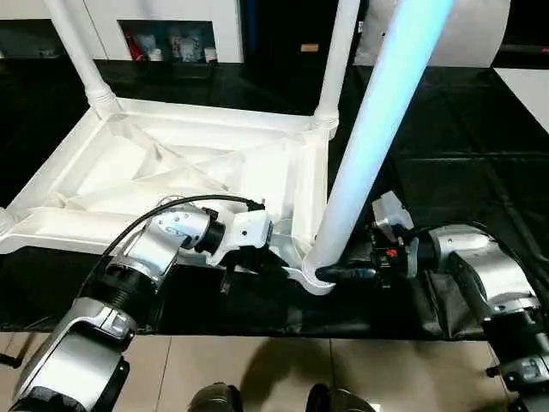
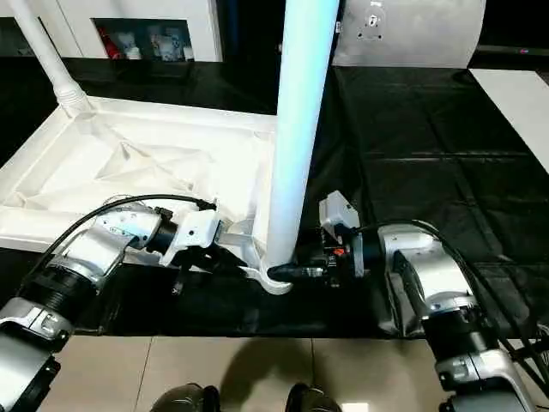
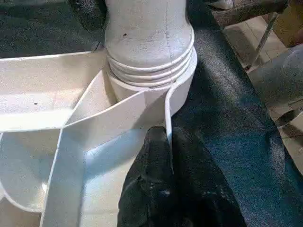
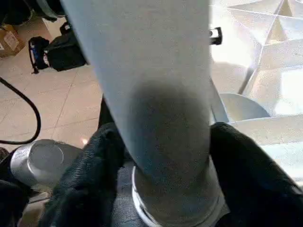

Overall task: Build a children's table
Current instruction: Rotate leg to tighten

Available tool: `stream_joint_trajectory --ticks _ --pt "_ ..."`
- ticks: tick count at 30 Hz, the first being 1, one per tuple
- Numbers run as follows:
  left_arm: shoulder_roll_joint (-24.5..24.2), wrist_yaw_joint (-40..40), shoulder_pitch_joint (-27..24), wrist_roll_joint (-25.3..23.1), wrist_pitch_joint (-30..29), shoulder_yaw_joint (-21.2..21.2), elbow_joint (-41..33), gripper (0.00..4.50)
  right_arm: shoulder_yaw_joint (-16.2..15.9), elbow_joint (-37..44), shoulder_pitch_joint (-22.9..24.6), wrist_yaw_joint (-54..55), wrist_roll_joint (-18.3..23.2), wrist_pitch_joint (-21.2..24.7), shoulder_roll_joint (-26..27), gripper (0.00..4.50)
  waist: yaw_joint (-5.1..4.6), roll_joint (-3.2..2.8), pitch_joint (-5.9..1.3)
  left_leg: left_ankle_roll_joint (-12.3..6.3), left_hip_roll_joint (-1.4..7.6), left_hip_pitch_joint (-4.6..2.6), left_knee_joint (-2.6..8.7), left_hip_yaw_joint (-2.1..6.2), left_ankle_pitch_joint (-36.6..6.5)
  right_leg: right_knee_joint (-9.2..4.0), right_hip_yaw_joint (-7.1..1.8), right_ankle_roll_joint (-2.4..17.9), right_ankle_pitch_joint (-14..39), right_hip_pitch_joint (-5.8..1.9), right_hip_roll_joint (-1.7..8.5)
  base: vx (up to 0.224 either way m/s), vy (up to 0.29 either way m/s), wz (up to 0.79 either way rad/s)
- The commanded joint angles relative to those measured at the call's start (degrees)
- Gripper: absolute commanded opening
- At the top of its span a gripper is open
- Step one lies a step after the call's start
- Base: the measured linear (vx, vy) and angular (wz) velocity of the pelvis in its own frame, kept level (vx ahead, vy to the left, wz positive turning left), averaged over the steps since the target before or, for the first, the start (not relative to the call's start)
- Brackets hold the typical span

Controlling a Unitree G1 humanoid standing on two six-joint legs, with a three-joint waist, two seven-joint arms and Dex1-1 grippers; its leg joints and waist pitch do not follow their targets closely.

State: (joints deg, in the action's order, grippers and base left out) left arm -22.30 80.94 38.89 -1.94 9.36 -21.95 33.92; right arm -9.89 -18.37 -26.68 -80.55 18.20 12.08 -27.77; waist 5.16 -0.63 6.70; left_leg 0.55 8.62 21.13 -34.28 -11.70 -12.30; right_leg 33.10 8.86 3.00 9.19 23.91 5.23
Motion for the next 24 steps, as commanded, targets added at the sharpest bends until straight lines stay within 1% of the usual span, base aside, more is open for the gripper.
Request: stream_joint_trajectory --ticks 1,2,4,6,8,9,10,11,12,13,14,15,16,17,18,19,20,21,22,23,24 --pt "-0.58 2.68 -0.52 -1.14 1.14 -2.58 -0.93 0.0 -0.7 0.08 -0.32 -1.42 0.63 0.74 -0.48 2.74 -0.24 0.56 -4.55 -7.16 6.19 -0.52 3.81 2.77 -3.02 -2.92 -5.37 12.09 9.28 -3.93 6.15 0.0 0.0 0.0" --pt "-0.64 2.66 -0.53 -1.16 1.2 -2.55 -0.84 0.0 -0.8 0.15 -0.28 -1.58 0.66 0.86 -0.5 2.52 -0.21 0.54 -4.63 -7.19 6.17 -0.52 3.78 2.77 -2.98 -2.93 -5.34 12.08 9.34 -3.95 6.13 0.0 0.0 0.0" --pt "-0.74 2.63 -0.55 -1.16 0.97 -2.48 -0.68 0.0 -0.99 0.44 -0.19 -1.9 0.73 1.45 -0.52 2.46 -0.18 0.48 -4.71 -7.2 6.15 -0.58 3.74 2.75 -2.73 -2.91 -5.34 12.11 9.02 -3.96 6.11 0.0 0.0 0.0" --pt "-0.76 2.45 -0.61 -0.99 0.37 -2.23 -0.59 0.0 -1.14 1.2 0.15 -2.0 0.99 2.47 -0.35 2.19 -0.18 0.52 -4.66 -7.28 6.16 -0.6 3.76 2.74 -2.73 -2.86 -5.34 12.13 8.92 -3.95 6.03 0.0 0.0 0.0" --pt "-0.55 1.83 -0.54 -0.77 -0.79 -1.78 -0.39 0.0 -0.9 2.08 0.63 -1.52 1.7 3.76 0.14 2.12 -0.18 0.53 -4.58 -7.07 6.14 -0.54 3.79 2.75 -3.01 -2.92 -5.33 12.08 9.4 -3.99 6.07 0.0 0.0 0.0" --pt "0.15 0.13 -0.23 -0.46 -3.19 -0.95 -0.31 0.0 -0.41 3.1 1.06 -0.08 2.74 5.71 0.9 2.11 -0.17 0.49 -4.59 -6.84 6.2 -0.58 3.81 2.78 -3.06 -2.92 -5.33 12.05 9.76 -4.02 6.06 0.0 0.0 0.0" --pt "0.3 -0.19 -0.17 -0.39 -3.65 -0.79 -0.33 0.0 -0.31 3.31 1.14 0.25 2.92 6.09 1.04 2.07 -0.16 0.54 -4.48 -6.76 6.17 -0.59 3.83 2.76 -3.15 -3.02 -5.35 11.99 9.99 -3.95 6.04 0.0 0.0 0.0" --pt "1.4 -2.26 0.27 0.27 -7.05 0.27 -0.66 0.0 0.34 4.36 1.36 3.13 3.42 8.05 2.1 2.06 -0.17 0.53 -4.35 -6.54 6.21 -0.62 3.88 2.75 -3.29 -3.07 -5.4 12.07 10.35 -3.86 6.12 0.0 0.0 0.0" --pt "2.41 -4.72 0.74 0.19 -8.77 0.97 -0.55 0.0 0.85 5.07 1.28 6.21 3.38 9.74 3.22 2.06 -0.23 0.56 -4.28 -6.34 6.22 -0.58 3.94 2.8 -3.57 -3.18 -5.39 11.86 11.04 -3.91 6.13 0.0 0.0 0.0" --pt "2.72 -5.51 0.9 0.12 -9.25 1.17 -0.49 0.0 1.0 5.27 1.23 7.17 3.36 10.26 3.57 2.06 -0.27 0.58 -4.13 -5.76 6.08 -0.61 3.98 2.8 -4.62 -3.57 -5.36 11.25 13.29 -3.87 6.16 0.0 0.0 0.0" --pt "4.13 -9.03 1.59 -0.31 -11.75 1.92 -0.08 0.0 1.73 5.25 0.71 13.2 1.83 11.51 5.75 2.06 -0.37 0.6 -4.04 -5.23 6.02 -0.65 4.06 2.82 -5.36 -3.84 -5.38 10.81 14.98 -3.9 6.19 0.0 0.0 0.0" --pt "4.37 -9.62 1.71 -0.39 -12.21 2.03 0.01 0.0 1.86 5.15 0.59 14.37 1.44 11.62 6.18 2.06 -0.57 0.6 -3.96 -4.03 5.79 -0.8 4.12 2.93 -6.58 -4.26 -5.26 9.88 18.2 -3.78 6.17 0.0 0.0 0.0" --pt "4.95 -11.01 2.03 -0.6 -13.18 2.28 0.29 0.0 2.14 4.91 0.28 17.09 0.53 11.94 7.18 2.06 -0.65 0.59 -3.84 -3.6 5.7 -0.82 4.18 2.97 -7.24 -4.59 -5.27 9.24 19.88 -3.75 6.25 0.0 0.0 0.0" --pt "6.88 -14.73 2.86 -1.26 -14.86 2.66 1.61 0.0 2.35 4.72 -0.22 23.4 -1.81 12.49 10.15 2.06 -1.12 0.56 -3.57 -2.42 5.4 -0.79 4.33 3.19 -8.59 -5.22 -5.02 7.34 24.42 -3.75 6.16 0.0 0.0 0.0" --pt "7.24 -15.37 2.98 -1.38 -15.19 2.71 1.84 0.0 2.35 4.74 -0.26 24.43 -2.2 12.46 10.7 2.05 -1.48 0.63 -3.64 -2.04 5.4 -0.71 4.34 3.2 -8.79 -5.21 -5.01 6.96 24.87 -3.77 6.14 0.0 0.0 0.0" --pt "7.85 -16.61 3.2 -1.63 -15.61 2.8 2.3 0.0 2.39 4.73 -0.36 26.11 -2.73 12.62 11.63 2.05 -1.78 0.66 -3.56 -1.87 5.34 -0.66 4.38 3.35 -9.13 -5.41 -4.93 6.64 25.46 -3.75 6.17 0.0 0.0 0.0" --pt "10.03 -21.52 4.02 -2.63 -17.71 3.22 3.83 0.0 2.68 4.58 -0.81 32.77 -5.05 13.26 14.92 2.04 -2.63 0.49 -3.61 -1.73 5.38 -0.7 4.35 3.41 -9.16 -5.41 -5.02 6.45 25.01 -3.62 6.08 0.0 0.0 0.0" --pt "12.47 -27.07 4.81 -3.38 -20.5 4.06 5.15 0.0 3.71 3.67 -1.66 41.5 -7.33 14.23 18.84 2.04 -3.32 0.46 -3.58 -1.27 5.41 -0.55 4.41 3.51 -9.45 -5.39 -4.88 6.85 24.64 -3.56 5.96 0.0 0.0 0.0" --pt "12.47 -27.07 4.81 -3.38 -20.5 4.06 5.15 0.0 3.71 3.67 -1.66 41.5 -7.33 14.23 18.84 2.02 -3.43 0.52 -3.56 -1.07 5.36 -0.68 4.42 3.56 -9.87 -5.54 -4.85 6.69 25.3 -3.49 6.0 0.0 0.0 0.0" --pt "13.98 -31.54 5.59 -4.31 -21.63 4.56 6.34 0.0 5.07 2.62 -2.45 48.1 -8.34 14.86 21.75 2.01 -3.58 0.64 -3.7 -1.45 5.03 -0.65 4.19 3.47 -9.5 -5.63 -4.91 6.54 25.52 -3.78 6.26 0.0 0.0 0.0" --pt "14.26 -32.39 5.75 -4.49 -21.79 4.64 6.61 0.0 5.34 2.38 -2.62 49.37 -8.52 14.92 22.32 2.01 -3.68 0.54 -3.64 -1.8 4.95 -0.69 4.19 3.3 -9.18 -5.72 -5.01 6.65 25.33 -3.5 6.14 0.0 0.0 0.0"
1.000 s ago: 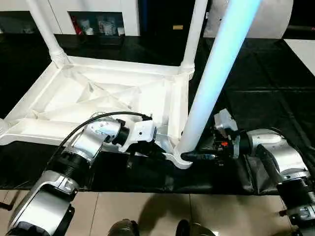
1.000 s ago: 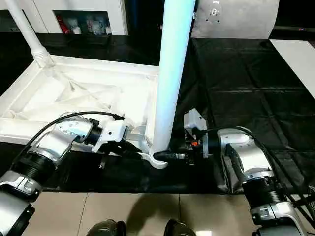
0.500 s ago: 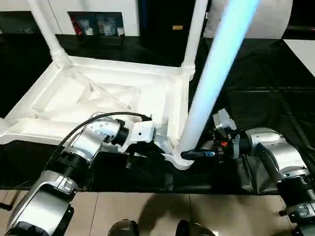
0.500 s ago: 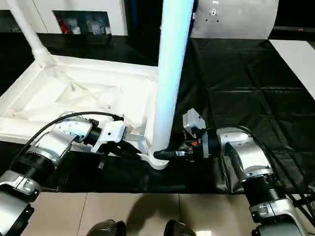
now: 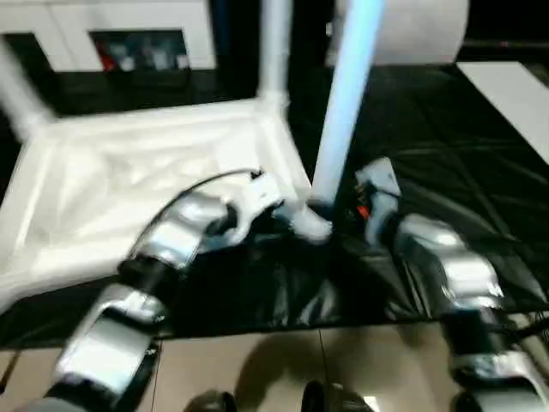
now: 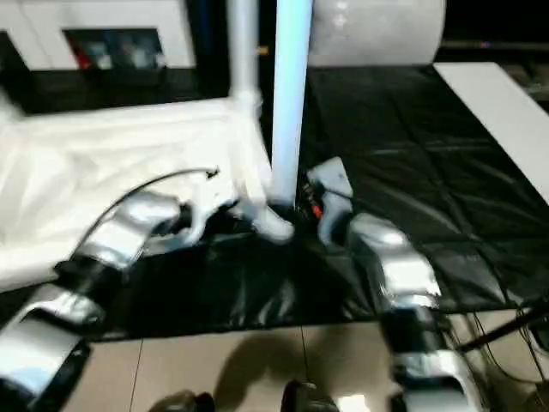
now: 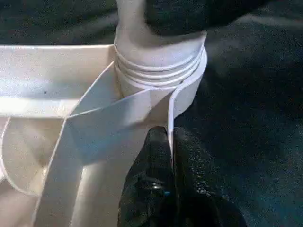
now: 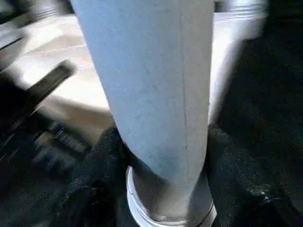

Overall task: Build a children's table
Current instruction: Rotate leg to tighten

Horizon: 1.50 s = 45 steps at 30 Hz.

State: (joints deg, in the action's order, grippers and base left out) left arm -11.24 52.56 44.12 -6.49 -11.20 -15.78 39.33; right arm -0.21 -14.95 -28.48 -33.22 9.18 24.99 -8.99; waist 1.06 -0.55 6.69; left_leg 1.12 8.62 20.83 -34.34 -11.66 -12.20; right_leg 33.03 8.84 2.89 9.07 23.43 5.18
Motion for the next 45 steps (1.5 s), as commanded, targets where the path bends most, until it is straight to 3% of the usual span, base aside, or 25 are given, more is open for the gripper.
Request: stream_joint_trajectory --ticks 1,4,5,8,12,16,23,24,28,32,37,38,42,45 --pt "4.64 -7.83 1.37 -0.47 -2.08 -0.64 2.45 0.0 -2.98 -2.27 -1.65 7.41 0.13 1.99 6.39 2.01 0.31 0.28 -3.73 -2.64 4.9 -0.36 4.23 3.31 -8.55 -5.61 -4.85 6.75 24.81 -3.11 6.08 0.0 0.0 0.0" --pt "6.34 -12.28 2.44 -0.31 -2.52 0.86 3.8 0.0 -2.53 -4.56 -2.76 12.17 -1.17 -0.77 8.75 2.01 0.32 0.11 -3.9 -3.64 5.15 -0.26 4.24 3.31 -7.15 -5.1 -4.93 7.76 20.25 -3.2 6.05 0.0 0.0 0.0" --pt "6.82 -13.0 2.73 -0.38 -2.54 1.15 4.08 0.0 -2.04 -5.29 -2.88 12.59 -0.93 -2.44 9.7 2.55 0.24 0.23 -4.0 -4.16 5.24 -0.22 4.2 3.18 -6.89 -4.86 -5.01 8.55 17.86 -3.17 5.98 0.0 0.0 0.0" --pt "6.49 -11.17 2.25 -0.28 -1.26 1.12 3.07 0.0 -1.31 -4.95 -2.19 12.5 -1.13 -5.89 9.81 2.75 0.4 0.21 -4.12 -5.41 5.32 -0.05 4.2 3.13 -5.97 -4.18 -5.18 10.26 13.39 -3.44 6.01 0.0 0.0 0.0" --pt "5.42 -9.61 1.55 -0.68 -0.54 0.59 2.1 0.0 0.27 -4.36 -1.54 12.17 -0.94 -7.03 9.64 3.18 0.6 0.24 -4.09 -6.43 5.2 0.02 4.12 3.04 -5.99 -4.27 -5.16 10.36 13.48 -3.52 6.17 0.0 0.0 0.0" --pt "1.53 -3.86 -0.52 -1.09 2.85 -1.49 0.86 0.0 -0.1 -2.89 0.26 4.07 0.31 -8.68 3.57 3.46 0.59 0.24 -4.11 -7.69 5.39 0.05 4.08 3.01 -5.55 -4.02 -5.2 10.4 12.05 -3.54 5.95 0.0 0.0 0.0" --pt "-2.58 3.49 -2.01 -1.24 8.18 -3.18 0.69 0.0 -1.2 -3.15 1.54 -5.84 -0.31 -11.77 -4.35 4.04 1.11 0.36 -4.08 -7.01 5.48 -0.08 4.11 2.97 -6.42 -4.11 -5.28 9.99 14.08 -3.56 6.05 0.0 0.0 0.0" --pt "-4.08 8.12 -2.77 -0.21 11.48 -3.97 -0.19 0.0 -1.75 -3.46 1.83 -11.02 0.02 -12.52 -7.62 4.05 1.12 0.46 -4.0 -7.17 5.48 -0.03 4.13 2.97 -6.58 -4.2 -5.26 9.95 14.29 -3.51 6.04 0.0 0.0 0.0" --pt "-6.78 15.13 -3.93 0.73 14.7 -5.82 -1.64 0.0 -3.12 -2.16 2.6 -22.13 3.08 -12.32 -12.25 4.09 1.39 0.62 -4.09 -7.93 5.5 0.07 4.04 2.88 -7.08 -4.17 -5.21 9.84 15.41 -3.68 6.04 0.0 0.0 0.0" --pt "-8.51 20.12 -3.88 1.03 18.24 -6.89 -1.27 0.0 -4.88 -0.88 3.49 -32.67 6.36 -12.6 -16.19 4.09 2.19 0.41 -4.17 -8.25 5.87 -0.17 3.97 2.79 -6.58 -4.01 -5.15 9.88 14.93 -3.45 5.86 0.0 0.0 0.0" --pt "-9.76 24.9 -3.82 1.77 20.29 -7.94 -1.82 0.0 -6.64 -1.45 3.23 -39.46 7.1 -12.8 -18.69 4.09 2.85 0.55 -4.4 -8.04 5.93 -0.12 3.89 2.74 -5.47 -3.57 -5.19 10.78 12.89 -3.46 6.05 0.0 0.0 0.0" --pt "-10.25 26.68 -3.71 1.81 21.31 -8.57 -2.12 0.0 -7.38 -1.79 2.8 -42.02 7.52 -12.12 -19.22 3.85 2.98 0.68 -4.39 -7.99 5.85 -0.09 3.89 2.74 -5.69 -3.65 -5.18 10.67 13.66 -3.55 6.12 0.0 0.0 0.0" --pt "-10.85 29.37 -3.49 1.4 23.28 -9.68 -2.63 0.0 -8.84 -2.32 1.78 -45.68 8.38 -10.41 -19.45 3.72 3.34 0.7 -4.47 -7.77 5.94 -0.23 3.88 2.72 -5.2 -3.73 -5.16 10.17 14.67 -3.38 6.01 0.0 0.0 0.0" --pt "-11.04 30.7 -3.45 1.49 24.1 -10.17 -2.88 0.0 -9.82 -2.71 1.37 -46.54 8.37 -10.4 -19.21 3.38 3.73 0.66 -4.52 -7.52 6.05 -0.37 3.9 2.73 -4.62 -3.59 -5.2 10.25 14.18 -3.27 5.99 0.0 0.0 0.0"
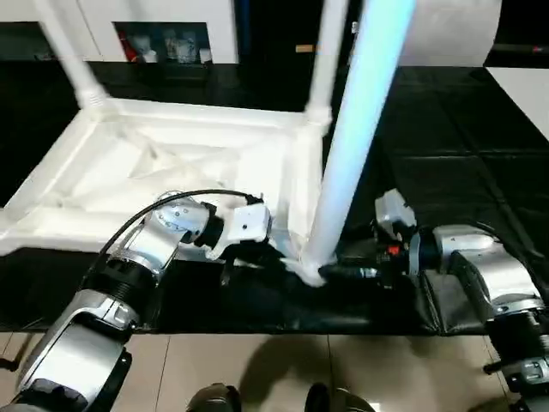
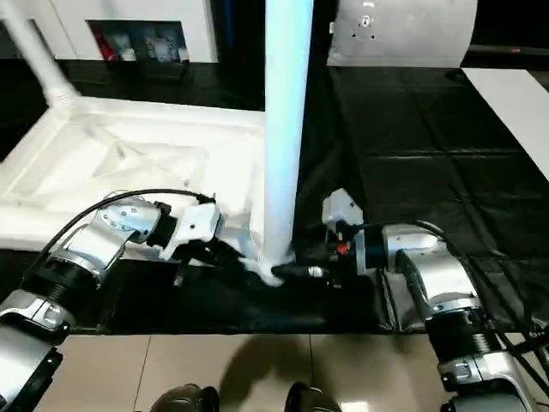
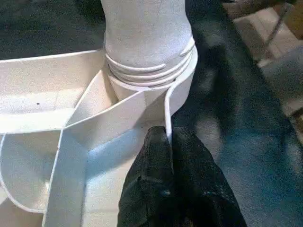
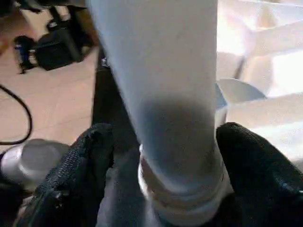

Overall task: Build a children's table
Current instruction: Rotate leg to tighten

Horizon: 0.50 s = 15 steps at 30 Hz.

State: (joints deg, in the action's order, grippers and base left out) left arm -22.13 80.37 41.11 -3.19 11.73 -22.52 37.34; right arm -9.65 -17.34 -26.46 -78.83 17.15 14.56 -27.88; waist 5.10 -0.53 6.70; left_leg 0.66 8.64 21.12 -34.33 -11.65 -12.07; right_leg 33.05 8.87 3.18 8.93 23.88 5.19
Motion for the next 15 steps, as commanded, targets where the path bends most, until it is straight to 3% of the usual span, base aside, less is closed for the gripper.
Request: stream_joint_trajectory --ticks 1,3,6,9,15 --pt "-0.17 3.25 -0.44 -1.85 1.52 -3.61 -1.0 0.0 -0.73 -0.52 -0.75 -1.14 0.32 -0.07 -0.02 3.33 -0.23 0.62 -4.54 -6.81 6.12 -0.69 3.92 2.7 -4.68 -3.51 -5.28 10.15 13.9 -3.67 6.03 0.0 0.0 0.0" --pt "-0.18 3.82 -0.45 -1.65 1.66 -3.65 -1.08 0.0 -0.97 -0.6 -0.83 -1.81 0.37 0.14 0.07 2.96 -0.05 0.61 -4.57 -6.51 6.1 -0.73 3.92 2.68 -4.56 -3.43 -5.31 10.31 13.28 -3.72 6.09 0.0 0.0 0.0" --pt "-0.18 4.07 -0.36 -1.6 1.96 -3.73 -0.95 0.0 -1.31 -0.59 -0.9 -2.72 0.44 0.56 0.12 2.85 -0.01 0.6 -4.63 -6.66 6.04 -0.51 3.86 2.74 -4.03 -3.2 -5.27 10.7 11.75 -3.87 6.12 0.0 0.0 0.0" --pt "-0.22 4.45 -0.3 -1.53 2.13 -3.72 -0.79 0.0 -1.73 -0.47 -1.0 -3.6 0.73 1.53 -0.01 2.47 0.01 0.55 -4.55 -6.48 6.0 -0.56 3.9 2.75 -4.55 -3.38 -5.24 10.45 12.75 -3.91 6.13 0.0 0.0 0.0" --pt "-0.25 5.03 -0.29 -1.03 1.63 -3.28 -0.39 0.0 -2.31 0.34 -0.54 -4.37 1.47 3.01 -0.32 2.13 0.05 0.46 -4.44 -5.87 6.01 -0.6 3.98 2.78 -5.6 -3.61 -5.22 10.06 13.96 -3.91 6.13 0.0 0.0 0.0"
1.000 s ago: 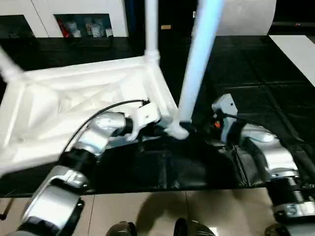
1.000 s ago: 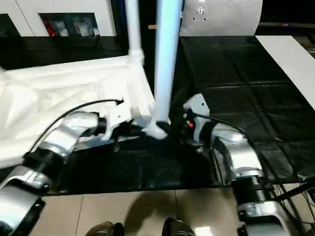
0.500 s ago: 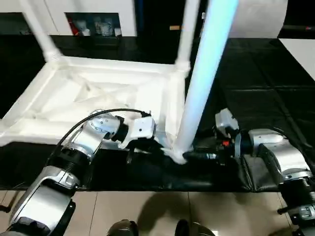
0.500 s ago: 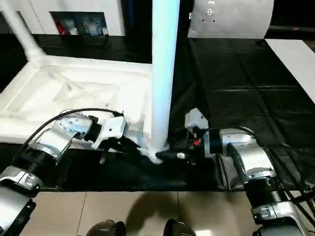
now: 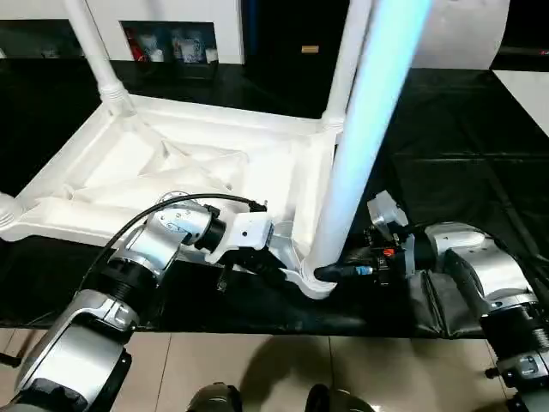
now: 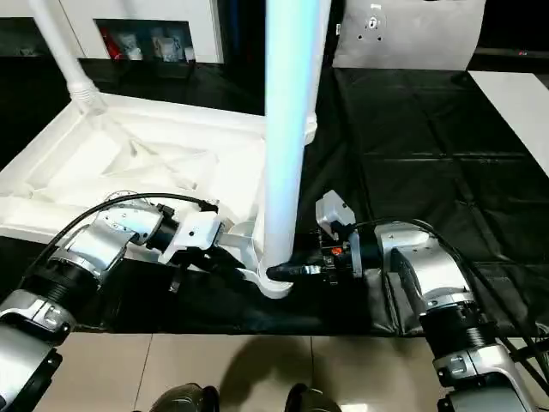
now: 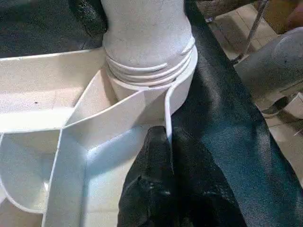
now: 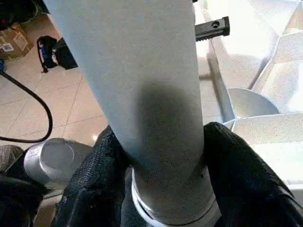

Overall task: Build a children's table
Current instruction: Rotate leg to tighten

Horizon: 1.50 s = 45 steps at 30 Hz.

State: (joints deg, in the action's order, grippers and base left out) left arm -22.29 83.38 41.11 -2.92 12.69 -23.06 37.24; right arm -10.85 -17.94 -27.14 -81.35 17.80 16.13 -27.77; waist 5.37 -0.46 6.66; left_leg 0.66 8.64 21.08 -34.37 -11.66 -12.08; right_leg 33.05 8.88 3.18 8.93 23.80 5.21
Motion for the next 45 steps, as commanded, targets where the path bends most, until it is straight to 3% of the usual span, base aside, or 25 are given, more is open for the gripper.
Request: stream_joint_trajectory --ticks 1,5,7,10,13,16,19,24,27,30,34,39,41,43,45 --pt "-0.07 1.79 -0.28 -1.21 0.23 -2.5 -0.18 0.0 -1.06 1.5 0.49 -1.71 1.24 2.04 -0.3 2.13 -0.22 0.42 -4.4 -5.76 5.98 -0.56 4.03 2.78 -5.71 -3.67 -5.22 9.99 14.21 -3.86 6.12 0.0 0.0 0.0" --pt "1.19 -2.24 0.4 -1.28 -4.61 -0.82 0.51 0.0 0.31 3.99 1.69 3.34 2.47 5.35 1.84 2.09 -0.25 0.32 -4.34 -5.37 6.0 -0.58 4.09 2.87 -5.78 -3.65 -5.21 9.99 14.11 -3.86 6.1 0.0 0.0 0.0" --pt "2.89 -6.65 1.26 -1.1 -8.75 0.89 1.11 0.0 1.29 4.7 1.83 10.91 0.87 7.22 4.44 2.09 -0.45 0.32 -3.92 -3.96 5.94 -0.79 4.31 2.84 -7.68 -4.35 -5.23 9.12 18.31 -3.64 6.12 0.0 0.0 0.0" --pt "5.16 -12.16 2.24 -0.87 -13.31 2.69 1.56 0.0 2.86 3.65 1.32 20.66 -1.78 7.58 8.33 2.09 -1.28 0.62 -3.49 -1.72 5.24 -0.96 4.45 3.19 -10.69 -5.63 -4.83 6.06 27.82 -3.59 6.21 0.0 0.0 0.0" --pt "7.37 -17.53 3.12 -1.33 -16.25 3.8 2.54 0.0 4.46 2.29 0.59 28.91 -3.53 8.8 11.73 2.06 -2.41 0.61 -3.26 -1.35 5.0 -1.24 4.48 3.5 -13.14 -6.74 -4.47 3.38 33.45 -3.59 6.32 0.0 0.0 0.0" --pt "11.73 -26.94 4.91 -2.14 -21.71 5.34 5.1 0.0 6.48 0.45 -0.26 41.83 -6.09 9.33 18.03 2.03 -3.57 0.54 -3.34 -1.19 5.09 -1.14 4.6 3.64 -13.23 -6.62 -4.45 3.63 31.77 -3.39 6.09 0.0 0.0 0.0" --pt "14.97 -34.61 6.56 -3.01 -24.15 6.81 7.54 0.0 8.24 -2.18 -1.48 51.67 -7.71 8.92 22.69 2.01 -3.97 0.59 -3.61 -1.22 4.79 -1.12 4.36 3.54 -12.17 -6.69 -4.46 3.8 31.16 -3.46 6.24 0.0 0.0 0.0" --pt "20.6 -47.5 9.34 -4.19 -25.88 9.34 10.59 0.0 9.87 -8.06 -4.4 65.07 -11.14 2.18 29.17 2.01 -4.3 0.34 -4.26 -2.38 4.96 -0.94 4.26 3.34 -9.31 -5.76 -4.69 6.77 23.38 -3.58 6.16 0.0 0.0 0.0" --pt "22.05 -49.04 9.18 -4.92 -25.9 8.92 10.13 0.0 10.15 -8.77 -4.79 67.51 -13.12 -0.71 30.44 2.68 -4.17 0.29 -4.59 -4.46 5.43 -0.6 4.2 3.23 -5.82 -4.37 -5.05 9.77 14.22 -3.92 6.0 0.0 0.0 0.0" --pt "21.77 -48.04 8.53 -5.21 -25.2 8.36 9.5 0.0 11.4 -7.58 -4.23 67.15 -12.28 -1.3 30.17 2.95 -4.0 0.26 -4.59 -6.13 5.37 -0.59 4.09 2.98 -4.88 -4.02 -5.2 11.53 10.73 -4.11 6.2 0.0 0.0 0.0" --pt "19.94 -46.47 7.57 -5.6 -23.74 8.07 8.74 0.0 10.59 -6.86 -2.78 65.0 -13.51 -2.22 27.08 3.27 -3.79 0.14 -4.5 -6.53 5.36 -0.64 4.11 2.94 -5.56 -4.14 -5.14 11.4 11.69 -4.26 6.09 0.0 0.0 0.0" --pt "14.77 -38.92 4.38 -5.06 -19.89 7.32 6.56 0.0 10.86 0.18 1.19 50.05 -8.06 -2.49 19.59 3.71 -3.3 0.34 -4.56 -7.88 5.4 -0.46 3.99 2.98 -5.6 -4.11 -5.21 10.92 11.37 -4.56 6.21 0.0 0.0 0.0" --pt "13.21 -36.51 3.7 -5.15 -18.21 6.85 6.56 0.0 10.23 2.0 2.04 44.76 -6.84 -1.79 16.58 3.82 -3.27 0.41 -4.47 -8.36 5.25 -0.35 3.93 3.0 -5.97 -4.22 -5.12 10.45 12.77 -4.63 6.1 0.0 0.0 0.0" --pt "11.57 -33.28 3.09 -4.97 -16.43 6.21 6.27 0.0 9.61 3.24 2.63 38.7 -5.58 -1.43 12.96 4.08 -3.22 0.54 -4.29 -7.73 5.07 -0.49 3.89 2.93 -8.03 -4.97 -5.01 8.72 18.38 -4.58 6.08 0.0 0.0 0.0" --pt "10.25 -30.22 2.67 -4.71 -14.45 5.46 5.92 0.0 9.37 3.53 2.61 34.54 -4.61 -0.91 10.5 4.16 -3.17 0.31 -4.2 -6.96 5.26 -0.63 4.01 2.96 -8.38 -5.11 -5.05 8.38 19.93 -4.25 5.94 0.0 0.0 0.0"
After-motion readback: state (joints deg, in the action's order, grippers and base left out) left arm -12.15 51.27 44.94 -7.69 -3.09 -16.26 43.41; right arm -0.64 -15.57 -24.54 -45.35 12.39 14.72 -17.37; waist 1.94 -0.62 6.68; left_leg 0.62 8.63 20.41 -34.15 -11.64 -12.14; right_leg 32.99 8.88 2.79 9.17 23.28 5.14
